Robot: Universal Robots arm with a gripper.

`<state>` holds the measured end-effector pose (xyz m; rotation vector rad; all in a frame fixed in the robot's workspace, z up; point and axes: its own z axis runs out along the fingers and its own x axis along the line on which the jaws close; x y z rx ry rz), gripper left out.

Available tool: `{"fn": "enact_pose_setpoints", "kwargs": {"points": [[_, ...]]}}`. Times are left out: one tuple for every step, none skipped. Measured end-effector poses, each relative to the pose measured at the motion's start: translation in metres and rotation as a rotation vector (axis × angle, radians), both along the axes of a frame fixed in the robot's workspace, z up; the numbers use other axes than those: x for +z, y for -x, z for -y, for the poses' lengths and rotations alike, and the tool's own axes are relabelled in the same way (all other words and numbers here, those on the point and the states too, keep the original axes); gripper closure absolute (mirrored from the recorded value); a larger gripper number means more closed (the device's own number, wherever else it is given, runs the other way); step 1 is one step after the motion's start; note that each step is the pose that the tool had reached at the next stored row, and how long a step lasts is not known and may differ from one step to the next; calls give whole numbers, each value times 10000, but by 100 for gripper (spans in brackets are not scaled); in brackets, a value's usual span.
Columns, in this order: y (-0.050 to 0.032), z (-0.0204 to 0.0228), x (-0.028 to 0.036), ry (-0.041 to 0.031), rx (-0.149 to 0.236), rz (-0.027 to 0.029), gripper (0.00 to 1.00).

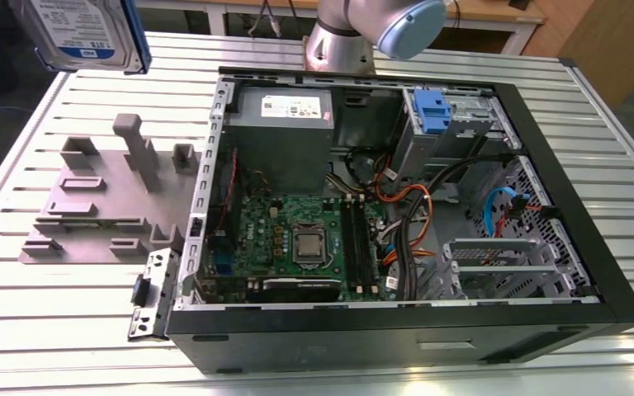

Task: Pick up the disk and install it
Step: 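Pick up the disk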

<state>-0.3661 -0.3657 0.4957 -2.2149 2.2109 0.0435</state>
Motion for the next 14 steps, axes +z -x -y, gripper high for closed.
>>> {"fn": "enact_pose_setpoints", "kwargs": {"points": [[0,7,0,2,0,1,64],[0,12,0,7,0,1,64],[0,16,0,10,-1,1,64],[-2,18,-1,13,-1,1,64],[-7,18,-1,16,-1,1,64],[-16,19,0,17,0,0,64],[-30,20,-1,17,0,1,64],[-49,20,-1,17,0,1,64],[-72,20,-1,17,-1,1,64],[-101,20,-1,18,0,0,64],[-126,20,-1,18,0,0,64],[-150,20,-1,18,0,0,64],[-171,20,-2,17,0,1,64],[-190,20,-3,17,0,2,64]]}}
